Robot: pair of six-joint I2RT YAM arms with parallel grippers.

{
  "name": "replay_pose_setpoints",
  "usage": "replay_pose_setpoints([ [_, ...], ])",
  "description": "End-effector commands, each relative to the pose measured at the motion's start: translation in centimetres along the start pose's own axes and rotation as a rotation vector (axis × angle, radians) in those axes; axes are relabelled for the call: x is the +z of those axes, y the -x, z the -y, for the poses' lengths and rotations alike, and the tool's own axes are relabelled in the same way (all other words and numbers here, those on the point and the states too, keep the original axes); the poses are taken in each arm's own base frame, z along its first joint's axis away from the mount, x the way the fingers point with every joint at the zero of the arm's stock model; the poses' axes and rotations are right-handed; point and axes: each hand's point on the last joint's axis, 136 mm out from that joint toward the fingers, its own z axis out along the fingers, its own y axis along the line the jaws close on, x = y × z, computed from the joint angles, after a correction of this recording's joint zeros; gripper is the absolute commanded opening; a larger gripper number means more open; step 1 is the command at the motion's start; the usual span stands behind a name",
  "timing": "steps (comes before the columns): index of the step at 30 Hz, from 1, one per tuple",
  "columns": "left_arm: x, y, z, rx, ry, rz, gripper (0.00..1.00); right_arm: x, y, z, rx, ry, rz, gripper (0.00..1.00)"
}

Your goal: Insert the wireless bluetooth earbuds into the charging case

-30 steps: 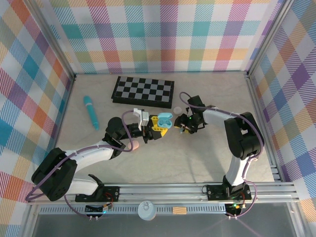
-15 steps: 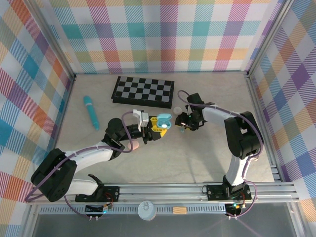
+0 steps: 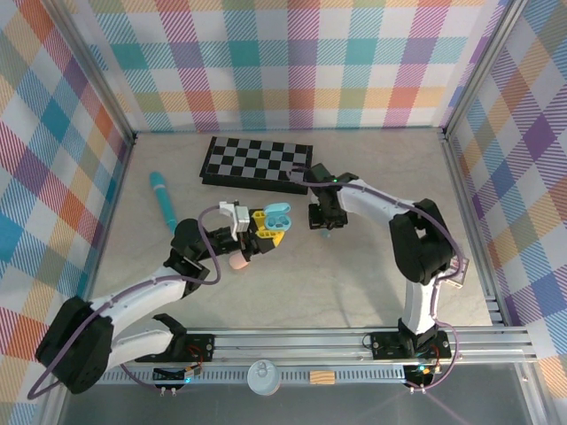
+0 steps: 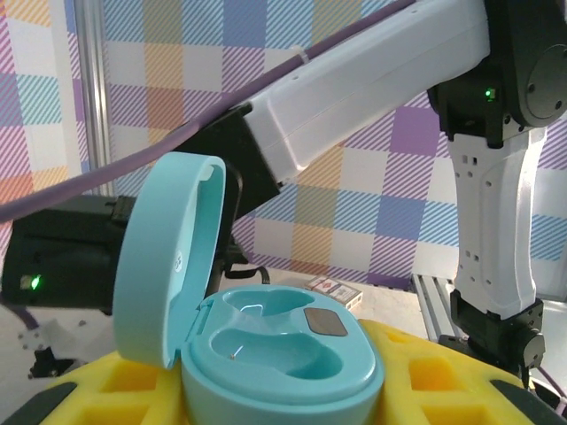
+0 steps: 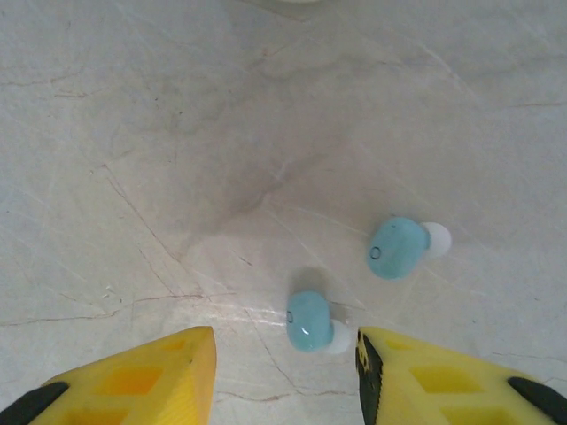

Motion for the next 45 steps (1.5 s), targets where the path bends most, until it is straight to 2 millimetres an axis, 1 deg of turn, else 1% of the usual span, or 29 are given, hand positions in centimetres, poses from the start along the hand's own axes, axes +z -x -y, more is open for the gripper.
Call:
replay_pose_setpoints([
  [1, -1.0, -0.2, 0.1, 0.039, 0.037, -0.025, 0.32, 0.3, -0.8, 1.4, -0.052, -0.141, -0.050, 0.45],
  [8, -2.2, -0.3, 0.5, 0.036, 0.078, -0.026, 0.32, 0.7, -0.8, 0.9, -0.138, -0.283, -0.082, 0.43],
  [9, -2.3, -0.1, 0.5, 0.041, 0.083, -0.020, 0.32, 0.7, -0.8, 0.8, -0.147, -0.297, -0.083, 0.42],
  [15, -2.6, 0.3, 0.7, 0.051, 0.089, -0.011, 0.32, 0.8, -0.9, 0.6, -0.205, -0.383, -0.097, 0.41],
  [21, -2.6, 0.5, 0.8, 0.063, 0.085, -0.006, 0.32, 1.1, -1.3, 0.4, -0.231, -0.415, -0.117, 0.38],
  [27, -2.6, 0.5, 0.8, 0.062, 0.085, -0.009, 0.32, 1.7, -1.7, 0.3, -0.240, -0.420, -0.137, 0.37],
  [32, -2.6, 0.5, 0.8, 0.063, 0.085, -0.012, 0.32, 2.1, -1.8, 0.5, -0.249, -0.433, -0.147, 0.36],
  [37, -2.5, 0.5, 0.7, 0.061, 0.086, -0.013, 0.32, 2.3, -1.8, 0.6, -0.256, -0.443, -0.148, 0.36],
  [45, -2.6, 0.3, 0.7, 0.061, 0.086, -0.017, 0.32, 2.1, -1.4, 1.0, -0.270, -0.478, -0.145, 0.33],
])
